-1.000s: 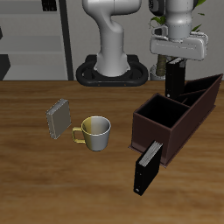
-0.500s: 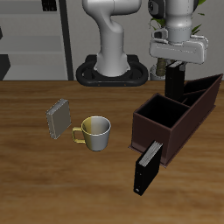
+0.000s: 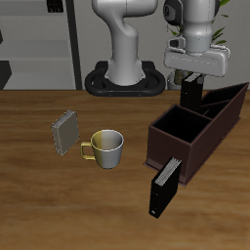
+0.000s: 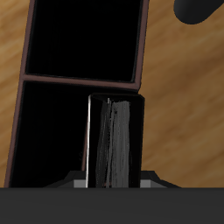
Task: Place the right black book into the left desk caddy's front compartment
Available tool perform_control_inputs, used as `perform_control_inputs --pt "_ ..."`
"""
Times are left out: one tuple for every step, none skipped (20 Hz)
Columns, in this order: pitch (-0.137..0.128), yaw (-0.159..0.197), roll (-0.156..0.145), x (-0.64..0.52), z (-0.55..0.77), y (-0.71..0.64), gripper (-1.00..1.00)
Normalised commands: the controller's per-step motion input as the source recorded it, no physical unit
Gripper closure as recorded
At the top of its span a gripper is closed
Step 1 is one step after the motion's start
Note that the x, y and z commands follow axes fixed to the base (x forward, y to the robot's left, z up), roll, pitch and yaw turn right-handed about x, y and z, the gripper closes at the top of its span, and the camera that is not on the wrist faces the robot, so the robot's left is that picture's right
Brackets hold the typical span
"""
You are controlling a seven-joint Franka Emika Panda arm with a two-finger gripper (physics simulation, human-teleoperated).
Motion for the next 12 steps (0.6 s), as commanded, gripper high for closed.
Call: perform_control_inputs --pt "0.075 -0.022 -0.003 0.20 -0.27 -0.03 1.00" --pt "0.027 0.017 -0.014 0.21 -0.23 0.00 1.00" --pt "0.048 0.008 0.019 0.21 -0.27 -0.02 1.00" --pt "0.000 0.000 0.000 0.01 -0.01 0.02 1.00" --pt "0.000 0.000 0.000 0.00 0.00 0.00 1.00" --pt "0.072 -0.019 -0.036 0.17 -0.32 -0.02 1.00" --pt "0.020 0.108 0.035 0.23 -0.44 0.16 1.00" --pt "0.000 0.000 0.000 0.00 0.00 0.00 1.00" --pt "0.172 -0.008 0.004 0.46 -0.71 -0.02 1.00" --pt "0.046 0.006 -0.028 0.14 -0.22 -0.06 1.00" --pt "0.050 -0.028 0.019 0.12 -0.21 0.03 1.00" --pt "0.050 -0.017 0.039 0.01 -0.15 0.03 1.00"
